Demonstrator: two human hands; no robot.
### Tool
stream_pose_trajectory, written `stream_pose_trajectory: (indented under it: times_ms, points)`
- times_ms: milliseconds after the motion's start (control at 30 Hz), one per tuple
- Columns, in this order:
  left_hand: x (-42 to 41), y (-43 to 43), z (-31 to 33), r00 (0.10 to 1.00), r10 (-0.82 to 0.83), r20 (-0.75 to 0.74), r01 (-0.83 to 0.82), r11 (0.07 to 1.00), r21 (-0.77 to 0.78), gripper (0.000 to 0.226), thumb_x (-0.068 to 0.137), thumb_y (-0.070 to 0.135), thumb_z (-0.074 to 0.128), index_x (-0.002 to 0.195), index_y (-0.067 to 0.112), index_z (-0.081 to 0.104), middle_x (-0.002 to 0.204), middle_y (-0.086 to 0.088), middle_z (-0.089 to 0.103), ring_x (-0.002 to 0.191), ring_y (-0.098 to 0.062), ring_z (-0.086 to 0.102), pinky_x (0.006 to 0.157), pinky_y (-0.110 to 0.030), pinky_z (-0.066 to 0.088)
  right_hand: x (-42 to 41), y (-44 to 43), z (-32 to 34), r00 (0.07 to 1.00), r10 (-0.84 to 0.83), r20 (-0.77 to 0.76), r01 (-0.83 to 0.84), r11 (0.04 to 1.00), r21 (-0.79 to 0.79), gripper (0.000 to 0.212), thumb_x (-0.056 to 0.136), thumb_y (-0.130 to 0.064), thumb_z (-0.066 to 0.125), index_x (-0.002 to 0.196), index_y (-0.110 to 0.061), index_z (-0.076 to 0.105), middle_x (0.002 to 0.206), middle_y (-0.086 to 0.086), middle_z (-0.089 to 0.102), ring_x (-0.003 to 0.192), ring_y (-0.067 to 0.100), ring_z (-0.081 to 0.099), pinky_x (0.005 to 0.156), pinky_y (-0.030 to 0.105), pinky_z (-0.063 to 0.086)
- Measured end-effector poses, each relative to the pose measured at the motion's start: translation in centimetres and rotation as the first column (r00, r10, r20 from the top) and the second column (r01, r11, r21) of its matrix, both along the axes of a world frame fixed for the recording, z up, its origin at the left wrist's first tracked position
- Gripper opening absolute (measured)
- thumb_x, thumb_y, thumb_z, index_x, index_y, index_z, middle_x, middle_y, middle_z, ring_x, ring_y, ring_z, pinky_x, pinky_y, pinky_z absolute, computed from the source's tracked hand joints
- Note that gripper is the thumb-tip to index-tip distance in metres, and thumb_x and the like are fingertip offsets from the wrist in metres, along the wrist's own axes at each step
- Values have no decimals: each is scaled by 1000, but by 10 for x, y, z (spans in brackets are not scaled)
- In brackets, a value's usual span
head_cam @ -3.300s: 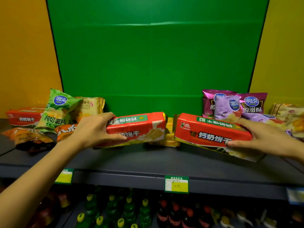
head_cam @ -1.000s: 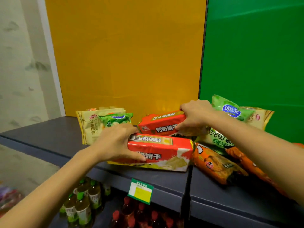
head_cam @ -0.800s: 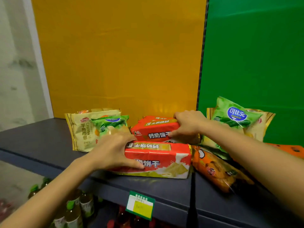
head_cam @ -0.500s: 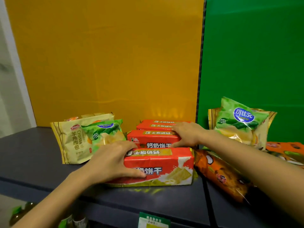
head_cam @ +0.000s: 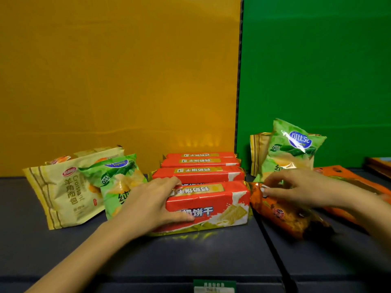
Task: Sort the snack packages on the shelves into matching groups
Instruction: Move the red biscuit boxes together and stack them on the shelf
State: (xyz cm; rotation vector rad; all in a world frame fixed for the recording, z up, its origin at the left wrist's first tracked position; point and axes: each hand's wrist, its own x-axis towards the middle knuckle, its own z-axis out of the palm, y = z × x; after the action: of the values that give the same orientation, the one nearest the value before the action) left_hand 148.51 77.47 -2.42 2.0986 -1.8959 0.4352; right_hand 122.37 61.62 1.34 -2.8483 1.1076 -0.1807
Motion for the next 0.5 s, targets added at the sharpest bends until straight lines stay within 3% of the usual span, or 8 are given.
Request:
stream_pose_trajectory:
  times_ms: [67,133,267,333,433,500]
  points:
    - [3,-5,-1,999,-27,27,27,1000,-3,97,53,86,30,131,29,39,134,10,53,118,-10,52,90,-24,41,-10,3,-10,998,-27,55,26,999,35,98,52,-92,14,122,-37,55,123,-13,61,109,7,56,92,23,43]
    - [4,-10,0,996,-41,80,41,999,1,109,46,91,14,131,28,39,132,8,54,117,-12,52,90,-27,41,-16,4,-17,991,-86,98,79,994,74,117,35,-99,2,122,-40,52,123,-10,61,111,10,57,92,24,43]
    - [4,-20,0,983,-36,180,34,999,15,113,44,90,4,132,27,37,134,7,51,119,-14,49,93,-28,39,-17,9,-26,971,-227,82,206,956,208,120,14,-102,2,110,-42,40,98,-5,66,85,11,62,75,22,45]
    - [2,-22,1,982,-23,189,18,999,31,111,47,86,8,136,26,33,137,5,47,122,-15,46,97,-28,37,-15,15,-26,953,-289,93,252,923,290,118,19,-103,12,113,-35,37,92,-4,65,78,8,59,68,20,42]
    - [-1,-24,0,983,12,184,-20,999,45,111,48,84,10,141,26,29,142,4,43,128,-16,42,104,-31,33,-11,21,-24,918,-382,108,316,868,384,101,57,-87,36,135,-23,32,126,6,57,107,21,57,84,27,39]
    - [0,-25,-3,982,34,188,-38,999,16,112,50,89,13,140,25,33,139,3,46,126,-17,44,104,-33,33,-9,23,-21,904,-414,106,332,837,436,125,43,-93,41,142,-18,29,137,6,48,116,22,51,92,26,36]
